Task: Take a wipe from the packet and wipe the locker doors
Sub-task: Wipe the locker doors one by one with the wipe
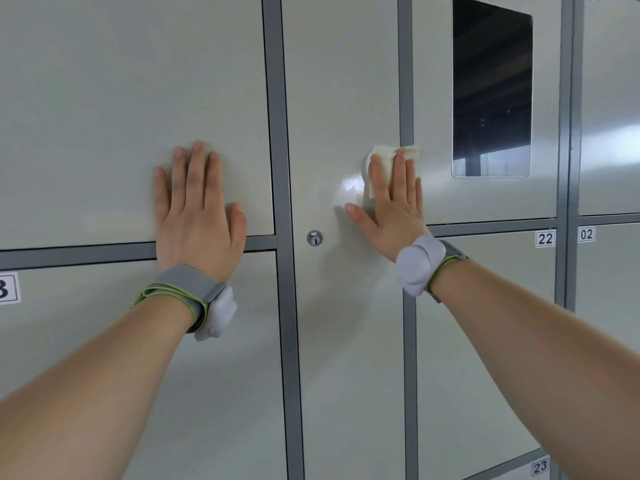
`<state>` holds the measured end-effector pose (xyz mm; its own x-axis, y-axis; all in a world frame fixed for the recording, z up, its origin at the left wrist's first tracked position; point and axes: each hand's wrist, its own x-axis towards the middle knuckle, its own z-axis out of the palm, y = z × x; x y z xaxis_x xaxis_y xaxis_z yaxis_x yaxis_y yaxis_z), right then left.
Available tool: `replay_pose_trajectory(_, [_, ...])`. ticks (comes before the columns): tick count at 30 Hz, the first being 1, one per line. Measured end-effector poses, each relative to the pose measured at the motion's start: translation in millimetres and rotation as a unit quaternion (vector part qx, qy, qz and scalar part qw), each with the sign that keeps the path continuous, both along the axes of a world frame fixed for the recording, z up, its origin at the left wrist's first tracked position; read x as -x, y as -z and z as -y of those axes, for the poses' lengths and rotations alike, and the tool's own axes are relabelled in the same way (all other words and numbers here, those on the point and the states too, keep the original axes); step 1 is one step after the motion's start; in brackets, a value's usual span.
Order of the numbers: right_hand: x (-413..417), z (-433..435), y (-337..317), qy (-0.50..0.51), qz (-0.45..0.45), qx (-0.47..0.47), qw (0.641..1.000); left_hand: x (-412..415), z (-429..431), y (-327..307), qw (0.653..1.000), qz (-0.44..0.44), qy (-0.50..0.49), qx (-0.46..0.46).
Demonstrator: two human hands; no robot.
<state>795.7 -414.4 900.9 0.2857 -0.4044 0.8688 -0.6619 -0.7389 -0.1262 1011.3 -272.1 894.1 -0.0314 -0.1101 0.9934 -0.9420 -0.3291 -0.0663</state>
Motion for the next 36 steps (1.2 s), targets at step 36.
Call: replay_pose_trajectory(36, [7.4, -0.1, 29.8, -0.075, -0.115, 0.102, 0.985, 9.2, 1.2, 33.2, 0.997, -0.039, -0.054, -0.035])
